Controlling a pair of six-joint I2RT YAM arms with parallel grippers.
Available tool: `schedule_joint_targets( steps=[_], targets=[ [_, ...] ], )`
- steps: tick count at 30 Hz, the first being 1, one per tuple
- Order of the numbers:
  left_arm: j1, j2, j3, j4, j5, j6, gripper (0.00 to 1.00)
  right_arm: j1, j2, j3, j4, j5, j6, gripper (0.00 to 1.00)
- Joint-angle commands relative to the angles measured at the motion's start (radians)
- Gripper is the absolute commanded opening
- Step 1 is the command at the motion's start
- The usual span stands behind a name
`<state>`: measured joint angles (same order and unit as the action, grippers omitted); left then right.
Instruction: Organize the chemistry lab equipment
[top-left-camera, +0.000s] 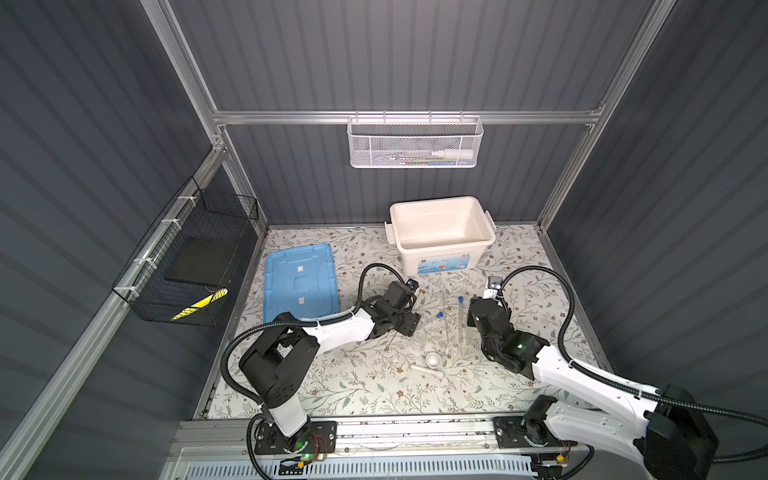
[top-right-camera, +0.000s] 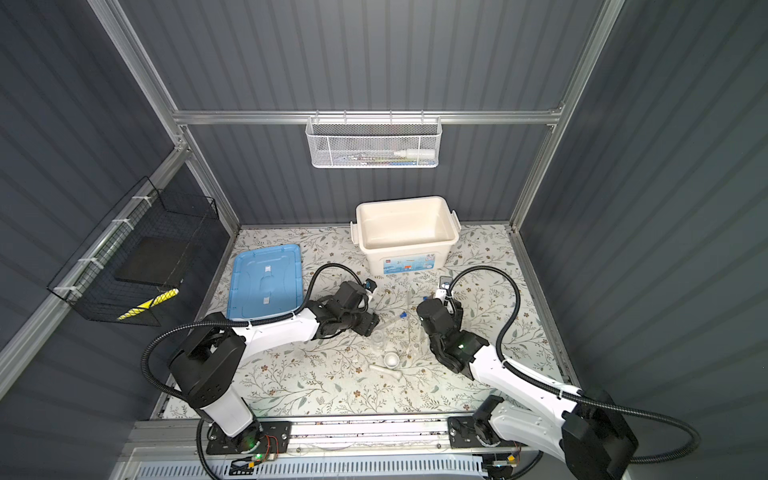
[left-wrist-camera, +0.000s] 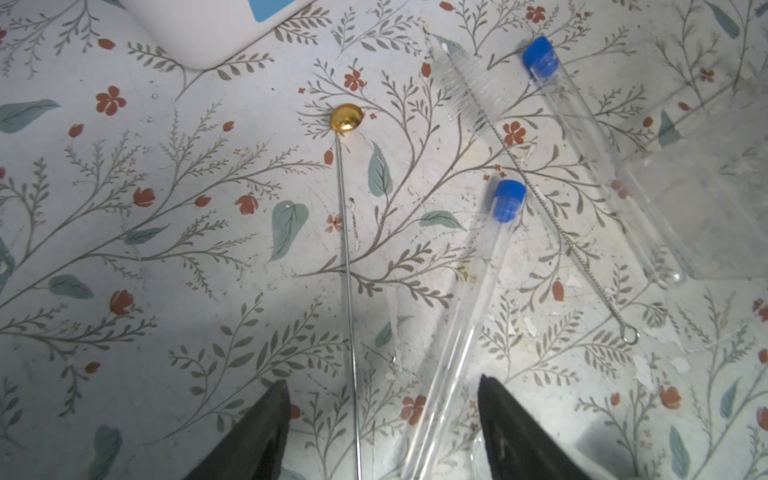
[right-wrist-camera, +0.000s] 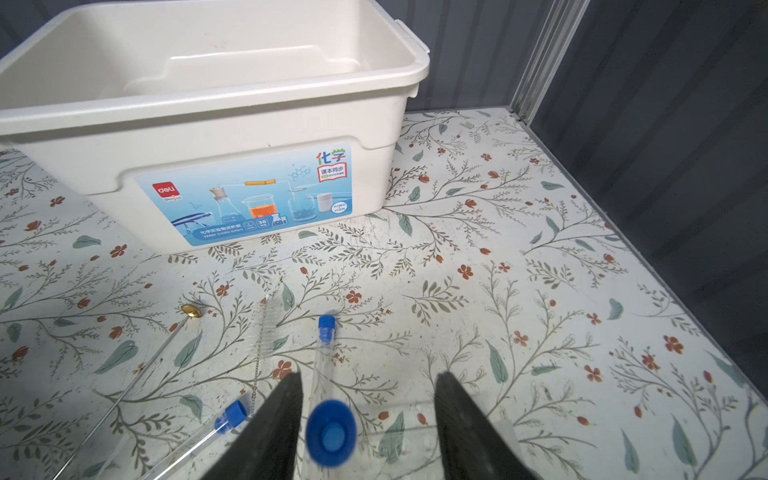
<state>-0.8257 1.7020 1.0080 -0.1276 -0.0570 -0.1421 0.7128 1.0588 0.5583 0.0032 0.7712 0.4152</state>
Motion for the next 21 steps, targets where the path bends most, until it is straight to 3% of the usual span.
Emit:
schedule_joint_targets(
  steps=[1,9,21],
  targets=[
    [-0.002,0.028,0.06,-0.067,0.075,0.07,0.72,-0.017,-0.015,0.049,-0.052,-0.011,-0.015,0.61],
    [-0.002,0.094,0.122,-0.137,0.121,0.141,0.68,-0.096,-0.079,0.059,-0.086,-0.105,0.008,0.73],
    [-0.002,0.154,0.158,-0.159,0.163,0.149,0.63,-0.142,-0.106,0.051,-0.112,-0.138,0.02,0.76]
  ],
)
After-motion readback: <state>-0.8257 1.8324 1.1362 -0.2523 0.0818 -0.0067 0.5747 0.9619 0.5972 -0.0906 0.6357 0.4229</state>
